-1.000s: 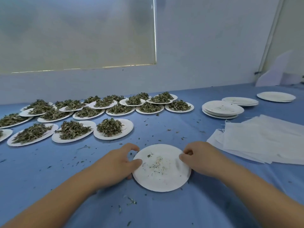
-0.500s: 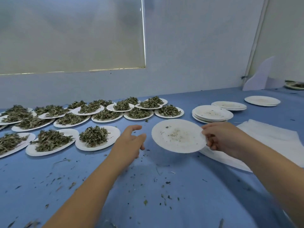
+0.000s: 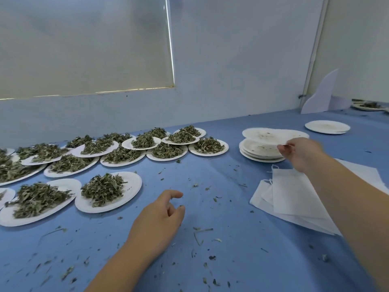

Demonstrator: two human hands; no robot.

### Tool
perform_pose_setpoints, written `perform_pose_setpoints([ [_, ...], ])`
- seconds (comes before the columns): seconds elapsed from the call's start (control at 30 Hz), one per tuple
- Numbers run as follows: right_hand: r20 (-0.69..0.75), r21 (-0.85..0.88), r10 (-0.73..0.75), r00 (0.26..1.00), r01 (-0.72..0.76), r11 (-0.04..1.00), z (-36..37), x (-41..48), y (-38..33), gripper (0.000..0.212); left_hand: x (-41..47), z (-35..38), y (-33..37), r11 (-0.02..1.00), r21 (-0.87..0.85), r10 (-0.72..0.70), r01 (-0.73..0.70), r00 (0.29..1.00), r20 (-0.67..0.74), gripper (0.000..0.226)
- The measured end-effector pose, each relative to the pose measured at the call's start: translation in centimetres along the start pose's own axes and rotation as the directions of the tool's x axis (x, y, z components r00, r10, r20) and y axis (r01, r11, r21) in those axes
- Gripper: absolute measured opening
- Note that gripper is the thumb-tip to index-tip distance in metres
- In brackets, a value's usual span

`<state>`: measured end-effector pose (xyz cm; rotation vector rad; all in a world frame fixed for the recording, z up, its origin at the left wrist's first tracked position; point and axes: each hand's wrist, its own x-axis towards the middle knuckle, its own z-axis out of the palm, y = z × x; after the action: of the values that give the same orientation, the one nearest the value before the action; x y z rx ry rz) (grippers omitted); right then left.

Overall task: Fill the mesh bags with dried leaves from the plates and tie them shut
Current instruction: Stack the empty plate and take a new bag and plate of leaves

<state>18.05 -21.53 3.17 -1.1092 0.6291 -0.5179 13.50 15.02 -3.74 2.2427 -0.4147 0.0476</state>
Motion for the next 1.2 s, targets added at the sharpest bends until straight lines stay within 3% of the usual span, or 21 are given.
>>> perform_pose_setpoints([
  [0.1, -0.075, 0.033, 0.011, 0.997, -0.009, 0.999, -0.1, 1.1, 0.7, 0.024, 0.1, -0.1, -0.1, 1.0, -0.009, -0.005, 0.005, 1.0, 0.004, 0.018],
  [0.17, -0.116, 0.029, -0.001, 0.993, 0.004, 1.0, 0.0, 1.3, 1.0, 0.019, 0.2, -0.2, 0.0, 1.0, -0.018, -0.008, 0.008, 1.0, 0.003, 0.019],
  [0.23, -0.076, 0.143, 0.063, 0.995, -0.051, 0.988, 0.1, 0.9, 0.6, 0.026, 0.1, -0.2, 0.0, 1.0, -0.012, -0.004, 0.004, 1.0, 0.002, 0.021],
  [0.27, -0.083, 0.03, -0.01, 0.996, 0.012, 0.999, 0.0, 0.9, 1.0, 0.034, 0.0, -0.2, 0.0, 1.0, -0.004, -0.001, 0.001, 1.0, 0.005, 0.023],
  [0.33, -0.009, -0.022, -0.038, 0.999, 0.038, 0.999, 0.0, 0.3, 0.9, 0.04, 0.0, -0.3, 0.2, 1.0, 0.008, 0.004, -0.004, 1.0, 0.013, 0.025],
  [0.4, -0.012, -0.277, -0.047, 0.999, 0.042, 0.96, 0.1, -0.3, 0.6, 0.039, -0.1, -0.3, 0.3, 1.0, 0.014, 0.004, -0.004, 1.0, 0.014, 0.026],
  [0.47, -0.048, -0.634, -0.022, 0.999, -0.014, 0.773, 0.0, -1.3, 0.1, 0.021, -0.1, -0.4, 0.4, 1.0, 0.018, 0.004, -0.004, 1.0, 0.015, 0.027],
  [0.53, 0.02, -0.894, -0.006, 1.0, 0.021, 0.447, 0.1, -2.7, 0.0, 0.013, -0.1, -0.4, 0.4, 1.0, 0.025, 0.005, -0.006, 1.0, 0.016, 0.027],
  [0.6, 0.117, -0.978, 0.124, 0.985, 0.093, 0.187, 0.2, -4.2, 0.0, 0.021, -0.2, -0.4, 0.5, 1.0, 0.02, 0.003, -0.003, 1.0, 0.014, 0.027],
  [0.73, 0.138, -0.971, 0.262, 0.955, 0.182, -0.155, 0.5, -7.0, 0.5, 0.039, -0.5, -0.6, 0.6, 1.0, 0.022, 0.013, -0.013, 1.0, 0.024, 0.028],
  [1.0, 0.189, -0.902, 0.213, 0.958, 0.255, -0.347, 0.6, -9.4, 1.8, 0.006, -1.1, -1.0, 0.6, 1.0, -0.015, 0.019, -0.019, 0.999, 0.04, 0.031],
  [1.13, 0.286, -0.851, 0.133, 0.949, 0.315, -0.42, 0.1, -10.0, 1.8, 0.015, -1.1, -1.1, 0.4, 0.999, -0.038, 0.027, -0.026, 0.999, 0.031, 0.03],
  [1.2, 0.384, -0.837, 0.071, 0.921, 0.38, -0.394, 0.1, -10.2, 1.3, 0.022, -1.1, -1.0, 0.4, 0.998, -0.062, 0.033, -0.033, 0.999, 0.002, 0.029],
])
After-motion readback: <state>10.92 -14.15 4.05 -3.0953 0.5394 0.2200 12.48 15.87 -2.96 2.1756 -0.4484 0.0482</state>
